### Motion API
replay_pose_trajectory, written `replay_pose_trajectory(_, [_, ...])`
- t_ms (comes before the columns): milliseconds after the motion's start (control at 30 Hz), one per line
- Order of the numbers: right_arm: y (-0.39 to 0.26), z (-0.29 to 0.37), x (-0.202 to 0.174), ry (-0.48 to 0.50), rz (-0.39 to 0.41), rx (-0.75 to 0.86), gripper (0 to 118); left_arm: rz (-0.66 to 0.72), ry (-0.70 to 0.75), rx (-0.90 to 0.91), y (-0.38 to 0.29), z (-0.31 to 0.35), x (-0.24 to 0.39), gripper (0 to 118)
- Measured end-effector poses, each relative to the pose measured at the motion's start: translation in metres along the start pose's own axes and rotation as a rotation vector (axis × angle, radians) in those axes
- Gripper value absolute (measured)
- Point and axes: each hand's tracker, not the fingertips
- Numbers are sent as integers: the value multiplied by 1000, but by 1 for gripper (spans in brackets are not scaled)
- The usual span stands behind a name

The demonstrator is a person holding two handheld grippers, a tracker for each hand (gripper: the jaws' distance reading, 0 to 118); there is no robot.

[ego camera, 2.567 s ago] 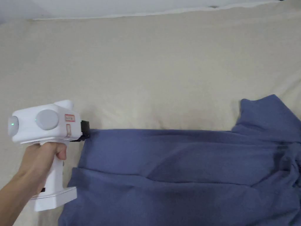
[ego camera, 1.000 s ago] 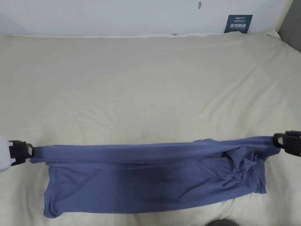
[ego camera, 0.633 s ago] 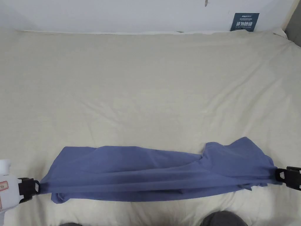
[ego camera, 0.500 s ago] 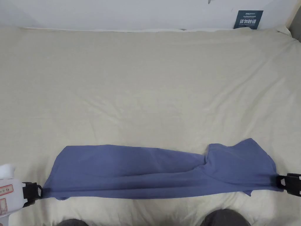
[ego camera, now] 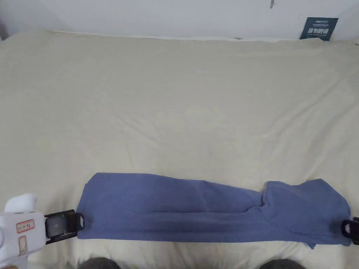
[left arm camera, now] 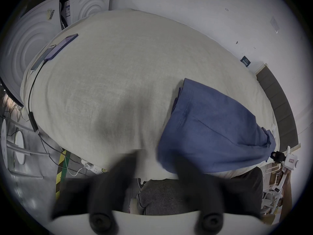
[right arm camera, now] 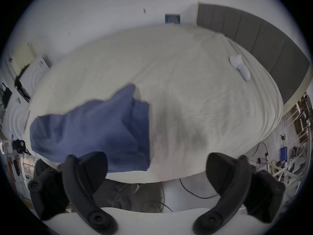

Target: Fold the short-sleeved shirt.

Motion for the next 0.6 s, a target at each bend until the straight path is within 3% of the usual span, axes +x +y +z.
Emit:
replay_pose_trajectory(167, [5, 44, -35, 27, -8, 14, 115, 6, -36, 41, 3, 23, 3, 114])
replay_pose_trajectory(233, [1, 54, -51, 98, 16, 81, 110, -16, -78, 103, 4, 22, -2, 107])
replay_pose_trajectory(267, [0, 59, -60, 99, 10, 102, 96, -17, -83, 108, 6, 23, -1, 88])
replay_pose_trajectory(300, [0, 62, -71, 100, 19, 118, 46, -18, -80, 106, 9, 20, 1, 24])
replay_pose_trajectory(333, [0, 63, -82, 65, 51, 136, 1, -10, -82, 142, 12, 18, -2, 0])
replay_pose_trajectory(467, [3, 69, -95, 118, 43, 143, 1, -26, -151, 72, 25, 3, -6, 0])
replay_pose_trajectory(600, [4, 62, -115, 108, 59, 118, 1, -22, -221, 39, 42, -13, -18, 0])
